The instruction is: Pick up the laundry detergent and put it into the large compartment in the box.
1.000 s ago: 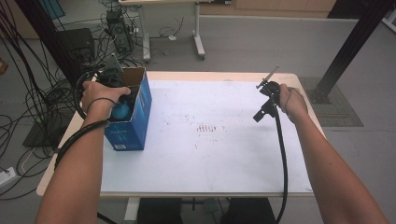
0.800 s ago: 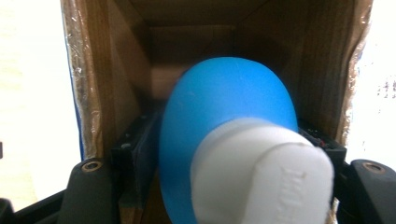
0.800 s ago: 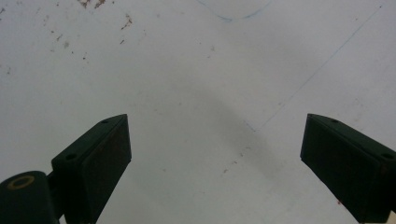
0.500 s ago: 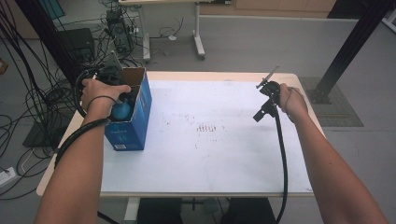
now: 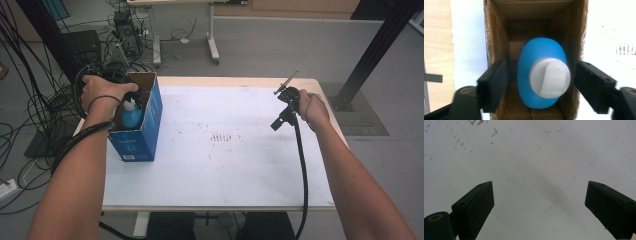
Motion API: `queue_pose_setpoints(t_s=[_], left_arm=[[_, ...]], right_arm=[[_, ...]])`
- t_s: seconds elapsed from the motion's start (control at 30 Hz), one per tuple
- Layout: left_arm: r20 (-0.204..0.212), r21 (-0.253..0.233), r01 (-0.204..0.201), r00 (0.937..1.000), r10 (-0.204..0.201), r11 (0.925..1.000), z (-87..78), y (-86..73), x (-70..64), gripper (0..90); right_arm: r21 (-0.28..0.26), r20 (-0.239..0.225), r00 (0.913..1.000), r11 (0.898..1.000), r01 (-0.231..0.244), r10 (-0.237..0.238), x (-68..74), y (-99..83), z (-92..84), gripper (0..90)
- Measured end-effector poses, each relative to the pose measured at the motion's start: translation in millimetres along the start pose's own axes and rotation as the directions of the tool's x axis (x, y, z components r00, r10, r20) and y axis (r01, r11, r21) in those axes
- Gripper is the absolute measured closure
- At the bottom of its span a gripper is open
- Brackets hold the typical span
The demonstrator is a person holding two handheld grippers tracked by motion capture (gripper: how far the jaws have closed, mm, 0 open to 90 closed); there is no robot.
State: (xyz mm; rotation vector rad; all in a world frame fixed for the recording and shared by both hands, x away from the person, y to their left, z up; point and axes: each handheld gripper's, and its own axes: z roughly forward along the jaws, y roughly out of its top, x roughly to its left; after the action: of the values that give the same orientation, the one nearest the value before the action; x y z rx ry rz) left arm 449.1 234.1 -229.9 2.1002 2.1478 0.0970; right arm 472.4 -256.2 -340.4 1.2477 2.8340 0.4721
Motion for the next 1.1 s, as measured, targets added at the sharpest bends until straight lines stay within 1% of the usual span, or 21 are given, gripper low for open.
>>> queue_pose_setpoints(t_s=[0.27, 0.33, 0.43, 0.47, 0.57, 0.63, 0.77, 0.93, 1.0, 1.07, 1.1], left_arm=[[0.012, -0.029, -0.026, 0.9996, 0.026, 0.9993, -18.8, -2.1, -5.6, 17.4], [0.007, -0.028, -0.038, 0.9992, 0.038, 0.9989, -22.7, -2.5, -8.2, 14.4], [0.023, -0.037, -0.043, 0.9987, 0.044, 0.9984, -29.3, -3.1, -12.4, 12.1], [0.024, -0.038, -0.048, 0.9985, 0.048, 0.9981, -31.4, -3.4, -13.7, 10.6], [0.028, -0.045, -0.064, 0.9975, 0.065, 0.9970, -36.8, -3.6, -17.2, 9.5], [0.036, -0.046, -0.076, 0.9964, 0.077, 0.9961, -40.0, -3.7, -19.8, 8.5], [0.035, -0.054, -0.096, 0.9946, 0.098, 0.9939, -44.7, -3.8, -25.2, 7.1], [0.023, -0.042, -0.124, 0.9919, 0.125, 0.9914, -46.7, -3.8, -34.4, 6.8], [0.026, -0.042, -0.142, 0.9893, 0.143, 0.9890, -46.9, -4.4, -39.8, 6.8], [0.030, -0.045, -0.152, 0.9876, 0.154, 0.9873, -47.7, -5.0, -43.8, 6.8], [0.033, -0.048, -0.164, 0.9856, 0.166, 0.9853, -48.1, -5.7, -47.5, 6.8]], right_arm=[[0.001, 0.001, 1.0000, 1.000, 0.009, -0.009, 1.6, 0.8, -0.4, 8.2], [0.001, 0.002, 1.0000, 1.000, 0.010, -0.010, 1.8, 1.0, -0.5, 8.3], [0.002, 0.002, 1.0000, 1.000, 0.009, -0.009, 2.4, 1.5, -0.2, 8.2], [0.004, 0.001, 1.0000, 1.000, 0.009, -0.010, 2.9, 1.8, 0.2, 8.3], [0.004, -0.003, 0.9999, 1.000, 0.012, -0.012, 3.6, 2.6, 1.2, 8.2], [0.005, -0.002, 0.9999, 1.000, 0.016, -0.016, 4.1, 3.4, 1.4, 8.3], [0.004, -0.002, 0.9999, 1.000, 0.016, -0.016, 3.9, 3.9, 1.7, 8.2], [0.006, 0.001, 0.9999, 1.000, 0.014, -0.014, 3.0, 4.1, 1.2, 8.2], [0.007, 0.001, 0.9999, 1.000, 0.013, -0.013, 3.0, 4.2, 1.2, 8.2], [0.008, 0.001, 0.9999, 1.000, 0.014, -0.014, 2.9, 4.2, 1.3, 8.3], [0.007, 0.002, 0.9999, 1.000, 0.015, -0.015, 2.8, 4.2, 1.5, 8.3]])
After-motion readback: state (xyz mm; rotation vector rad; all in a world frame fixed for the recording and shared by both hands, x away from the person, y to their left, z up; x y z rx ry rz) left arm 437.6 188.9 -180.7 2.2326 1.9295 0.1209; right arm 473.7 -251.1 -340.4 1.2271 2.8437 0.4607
